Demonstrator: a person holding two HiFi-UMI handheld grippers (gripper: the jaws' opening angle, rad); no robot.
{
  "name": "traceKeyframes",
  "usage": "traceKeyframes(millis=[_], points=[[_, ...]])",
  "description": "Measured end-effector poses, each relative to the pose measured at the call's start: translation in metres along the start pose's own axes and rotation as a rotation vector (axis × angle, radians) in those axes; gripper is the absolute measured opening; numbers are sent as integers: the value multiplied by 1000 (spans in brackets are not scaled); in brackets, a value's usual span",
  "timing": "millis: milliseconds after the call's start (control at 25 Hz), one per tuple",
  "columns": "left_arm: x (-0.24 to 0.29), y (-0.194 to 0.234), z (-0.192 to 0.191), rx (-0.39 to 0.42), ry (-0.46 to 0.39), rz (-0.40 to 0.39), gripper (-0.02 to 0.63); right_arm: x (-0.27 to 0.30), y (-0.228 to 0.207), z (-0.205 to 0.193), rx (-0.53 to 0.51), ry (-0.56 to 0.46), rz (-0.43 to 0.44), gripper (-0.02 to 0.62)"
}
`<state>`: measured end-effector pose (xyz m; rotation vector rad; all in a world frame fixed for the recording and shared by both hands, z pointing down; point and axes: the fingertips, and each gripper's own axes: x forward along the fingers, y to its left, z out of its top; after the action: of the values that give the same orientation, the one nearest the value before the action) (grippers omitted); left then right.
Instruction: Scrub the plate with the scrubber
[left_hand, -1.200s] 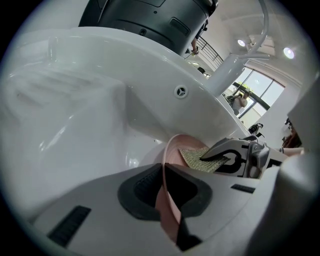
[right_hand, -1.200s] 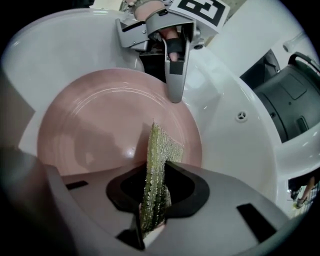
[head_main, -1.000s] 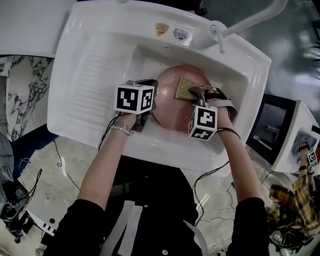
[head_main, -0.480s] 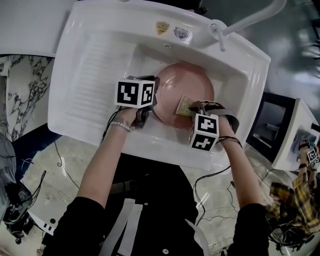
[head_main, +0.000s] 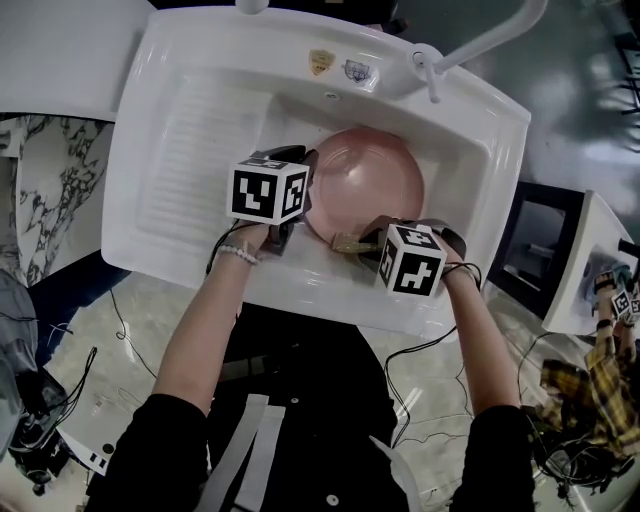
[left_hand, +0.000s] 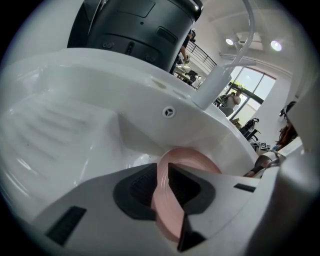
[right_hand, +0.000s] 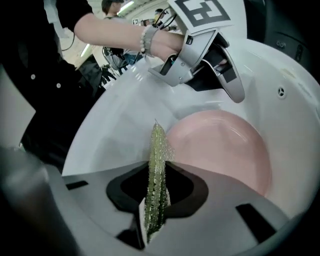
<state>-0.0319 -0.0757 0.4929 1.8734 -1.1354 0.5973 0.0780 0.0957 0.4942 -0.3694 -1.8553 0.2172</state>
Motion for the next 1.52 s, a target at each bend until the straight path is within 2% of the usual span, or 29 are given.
traceKeyframes(millis=[120, 200, 360, 480, 600, 720, 880, 1000, 1120, 1520], points=[[-17, -8, 17, 30, -51, -16, 64, -11, -1, 25, 68, -145, -11, 75], [-28, -18, 28, 55, -84, -40, 64, -26, -10, 40, 135, -250, -79, 75], [-52, -46, 59, 112, -163, -102, 59, -72, -36, 58, 224, -418, -334, 75], [-75, -66, 81, 179, -225, -125, 10, -112, -45, 67, 273, -519, -539, 75], [-97, -84, 100, 247, -280, -137, 2, -157, -52, 68, 339, -617, -715, 75], [-121, -100, 120, 299, -343, -135, 2, -196, -52, 67, 385, -696, -851, 75], [-152, -121, 135, 369, -406, -129, 2, -238, -41, 72, 425, -784, -987, 75], [-173, -136, 143, 406, -451, -140, 2, -268, -33, 82, 444, -876, -1067, 74], [-191, -149, 146, 432, -483, -148, 2, -285, -23, 87, 450, -907, -1115, 74], [-235, -168, 151, 487, -563, -142, 2, -310, -4, 97, 466, -982, -1134, 74]])
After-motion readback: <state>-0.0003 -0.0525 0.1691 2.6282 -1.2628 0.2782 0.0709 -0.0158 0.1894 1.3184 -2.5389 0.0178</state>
